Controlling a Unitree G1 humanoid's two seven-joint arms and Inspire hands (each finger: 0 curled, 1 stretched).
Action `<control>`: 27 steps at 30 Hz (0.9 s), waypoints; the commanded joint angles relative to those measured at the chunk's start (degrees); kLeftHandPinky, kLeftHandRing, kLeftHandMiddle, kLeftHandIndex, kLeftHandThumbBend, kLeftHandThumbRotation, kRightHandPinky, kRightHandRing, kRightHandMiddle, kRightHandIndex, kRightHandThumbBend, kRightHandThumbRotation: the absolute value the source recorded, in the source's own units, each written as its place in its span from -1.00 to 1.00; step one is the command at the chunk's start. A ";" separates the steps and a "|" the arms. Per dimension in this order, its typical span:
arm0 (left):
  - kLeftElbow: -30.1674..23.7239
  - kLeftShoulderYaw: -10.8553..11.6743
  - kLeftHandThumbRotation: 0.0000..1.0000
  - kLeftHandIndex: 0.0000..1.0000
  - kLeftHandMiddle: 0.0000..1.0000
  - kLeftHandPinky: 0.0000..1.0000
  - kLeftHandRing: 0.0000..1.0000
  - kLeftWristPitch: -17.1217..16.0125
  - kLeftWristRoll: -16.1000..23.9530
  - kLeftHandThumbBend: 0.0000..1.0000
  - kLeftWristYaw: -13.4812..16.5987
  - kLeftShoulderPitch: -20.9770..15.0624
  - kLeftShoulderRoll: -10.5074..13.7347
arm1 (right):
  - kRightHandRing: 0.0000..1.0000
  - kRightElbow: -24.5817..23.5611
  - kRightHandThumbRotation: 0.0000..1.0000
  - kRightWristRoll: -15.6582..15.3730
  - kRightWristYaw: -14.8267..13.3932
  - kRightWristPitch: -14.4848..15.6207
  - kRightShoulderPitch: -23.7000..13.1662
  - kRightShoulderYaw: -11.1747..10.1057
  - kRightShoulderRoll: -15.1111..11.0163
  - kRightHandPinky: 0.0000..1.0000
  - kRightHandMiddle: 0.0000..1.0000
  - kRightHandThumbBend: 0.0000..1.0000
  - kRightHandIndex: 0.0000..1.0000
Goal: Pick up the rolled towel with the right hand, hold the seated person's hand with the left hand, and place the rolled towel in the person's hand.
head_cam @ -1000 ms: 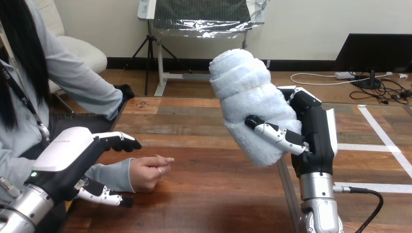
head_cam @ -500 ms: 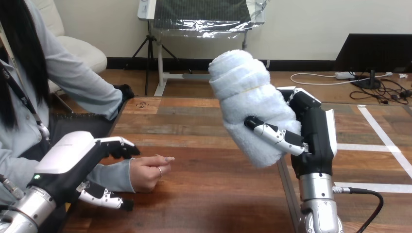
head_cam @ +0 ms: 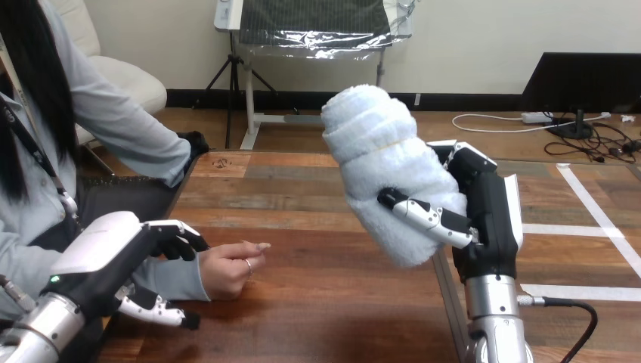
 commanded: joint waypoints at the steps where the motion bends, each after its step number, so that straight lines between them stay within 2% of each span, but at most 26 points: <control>1: 4.77 -1.78 -0.76 0.31 0.29 0.31 0.29 0.79 -0.22 1.00 0.98 -4.85 -1.18 | -0.12 -5.02 -1.00 0.95 0.88 -2.11 -2.04 -0.21 0.05 -0.25 0.00 0.61 -0.04; 16: 12.76 -5.13 -0.68 0.38 0.38 0.30 0.38 3.77 0.09 1.00 3.13 -8.10 -2.67 | -0.12 -7.96 -1.00 4.32 5.19 -2.16 -0.41 -0.33 0.75 -0.26 0.01 0.60 -0.03; 27: 16.62 -7.27 -0.73 0.45 0.44 0.36 0.46 5.03 0.55 1.00 5.48 -9.80 -3.79 | -0.14 -9.80 -1.00 5.68 6.99 -1.64 0.57 -0.36 0.87 -0.27 0.00 0.59 -0.04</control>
